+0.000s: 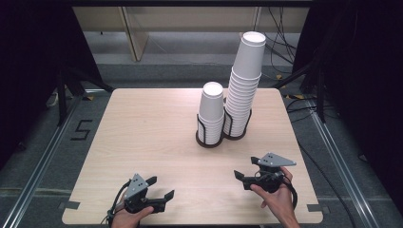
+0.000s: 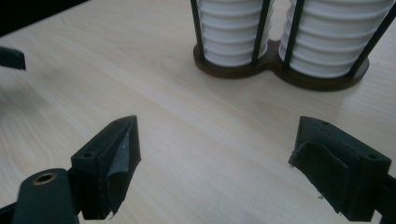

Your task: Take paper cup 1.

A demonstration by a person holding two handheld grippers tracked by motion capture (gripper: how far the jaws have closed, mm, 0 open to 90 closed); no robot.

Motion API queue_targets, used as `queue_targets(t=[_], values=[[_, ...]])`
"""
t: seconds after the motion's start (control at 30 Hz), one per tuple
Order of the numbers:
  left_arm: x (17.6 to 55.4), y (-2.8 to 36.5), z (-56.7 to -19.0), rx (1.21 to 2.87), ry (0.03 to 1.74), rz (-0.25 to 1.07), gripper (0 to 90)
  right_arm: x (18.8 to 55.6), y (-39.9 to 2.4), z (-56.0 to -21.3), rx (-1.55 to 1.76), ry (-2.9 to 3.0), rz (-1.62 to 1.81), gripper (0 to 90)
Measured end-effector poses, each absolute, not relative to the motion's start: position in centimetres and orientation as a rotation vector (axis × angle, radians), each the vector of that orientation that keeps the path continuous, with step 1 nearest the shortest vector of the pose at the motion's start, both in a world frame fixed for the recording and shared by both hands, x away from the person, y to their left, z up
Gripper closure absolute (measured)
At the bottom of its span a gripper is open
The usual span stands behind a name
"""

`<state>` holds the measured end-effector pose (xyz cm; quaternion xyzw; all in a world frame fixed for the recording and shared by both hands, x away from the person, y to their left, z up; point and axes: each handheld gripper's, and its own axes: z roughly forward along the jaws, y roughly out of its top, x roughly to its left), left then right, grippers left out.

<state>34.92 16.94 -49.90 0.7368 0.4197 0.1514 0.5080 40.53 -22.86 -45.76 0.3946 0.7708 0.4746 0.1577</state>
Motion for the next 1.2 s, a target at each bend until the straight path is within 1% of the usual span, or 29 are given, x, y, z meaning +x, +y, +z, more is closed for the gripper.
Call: queue_targets(t=[0.2, 0.27, 0.33, 0.37, 0.63, 0.8, 1.13, 1.2], values=[[34.9, 16.9, -49.9, 1.773, 1.018, 0.366, 14.5, 41.6, -21.9, -44.3, 1.065, 2.190, 1.342, 16.5], [34.9, 17.0, -49.9, 1.775, 1.020, 0.366, 14.5, 42.4, -21.2, -43.2, 1.043, 2.185, 1.355, 17.2], [34.9, 17.0, -49.8, 1.771, 1.020, 0.365, 14.5, 42.5, -20.8, -42.9, 1.067, 2.179, 1.365, 17.3], [34.9, 17.0, -49.8, 1.775, 1.022, 0.367, 14.5, 43.2, -20.6, -42.2, 1.036, 2.174, 1.362, 17.3], [34.9, 17.0, -49.9, 1.772, 1.020, 0.365, 14.5, 45.1, -19.0, -40.1, 1.012, 2.155, 1.400, 17.6], [34.9, 17.1, -49.9, 1.778, 1.022, 0.363, 14.5, 45.7, -18.5, -39.3, 1.011, 2.145, 1.396, 17.6], [34.9, 17.1, -50.0, 1.766, 1.015, 0.362, 14.5, 48.0, -17.1, -37.7, 1.038, 2.074, 1.423, 18.0], [35.0, 17.1, -50.0, 1.771, 1.013, 0.361, 14.5, 48.9, -16.7, -36.9, 1.034, 2.062, 1.442, 18.3]])
